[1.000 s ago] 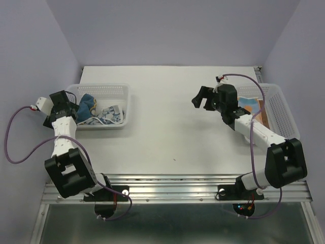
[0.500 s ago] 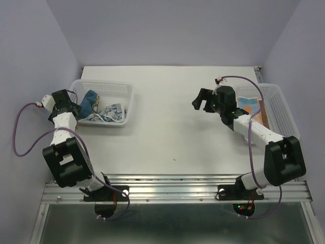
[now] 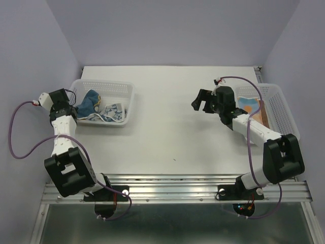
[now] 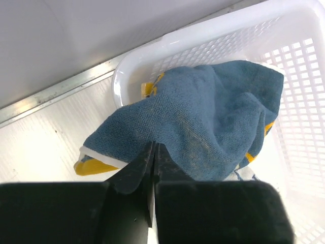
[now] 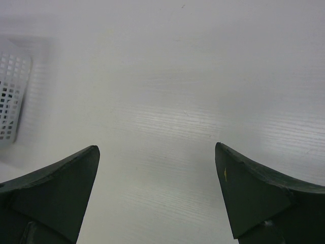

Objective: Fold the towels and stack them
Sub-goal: Grab crumpled towel

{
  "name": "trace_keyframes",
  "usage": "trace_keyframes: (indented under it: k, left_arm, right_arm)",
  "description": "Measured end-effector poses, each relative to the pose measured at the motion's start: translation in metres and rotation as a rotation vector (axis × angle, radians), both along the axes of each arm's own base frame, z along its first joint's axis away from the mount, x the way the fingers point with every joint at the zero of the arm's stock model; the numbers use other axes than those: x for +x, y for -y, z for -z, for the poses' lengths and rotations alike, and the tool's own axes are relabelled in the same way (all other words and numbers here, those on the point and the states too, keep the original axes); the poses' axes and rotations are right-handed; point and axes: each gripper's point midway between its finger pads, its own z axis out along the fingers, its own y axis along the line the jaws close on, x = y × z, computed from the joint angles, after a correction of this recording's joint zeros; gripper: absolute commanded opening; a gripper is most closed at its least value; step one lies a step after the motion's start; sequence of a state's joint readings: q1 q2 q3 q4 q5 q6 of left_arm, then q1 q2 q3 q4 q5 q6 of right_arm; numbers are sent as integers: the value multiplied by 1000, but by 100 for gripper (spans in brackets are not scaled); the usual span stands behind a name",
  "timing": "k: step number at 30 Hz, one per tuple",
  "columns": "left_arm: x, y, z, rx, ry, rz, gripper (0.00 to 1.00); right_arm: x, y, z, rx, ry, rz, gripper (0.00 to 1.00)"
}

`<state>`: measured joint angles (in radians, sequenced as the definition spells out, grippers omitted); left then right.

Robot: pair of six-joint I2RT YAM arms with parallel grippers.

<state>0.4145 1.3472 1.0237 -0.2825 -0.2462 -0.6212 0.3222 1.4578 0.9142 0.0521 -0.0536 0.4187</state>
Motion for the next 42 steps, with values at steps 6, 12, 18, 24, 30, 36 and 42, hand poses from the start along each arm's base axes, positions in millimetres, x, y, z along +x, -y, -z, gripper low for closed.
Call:
trace_keyframes:
  k: [6, 12, 18, 24, 30, 36, 42]
  left_arm:
    - [1, 3, 1, -7, -3, 26, 0]
    - [0, 5, 0, -3, 12, 31, 0]
    - [-6, 4, -7, 10, 27, 8, 59]
    - [-7, 4, 2, 2, -1, 8, 54]
    - [-5, 3, 17, -16, -40, 9, 37]
    - [-7, 4, 19, -22, -56, 11, 0]
    - [-7, 6, 1, -6, -1, 21, 0]
  right_arm:
    - [0, -1, 0, 1, 0, -5, 100]
    - [0, -1, 0, -1, 0, -7, 100]
    - [0, -1, 2, -3, -5, -9, 100]
    - [0, -1, 4, -10, -7, -12, 100]
    - [0, 0, 4, -16, -6, -15, 100]
    - [-1, 0, 5, -20, -5, -16, 100]
    - [-1, 0, 5, -20, -6, -16, 100]
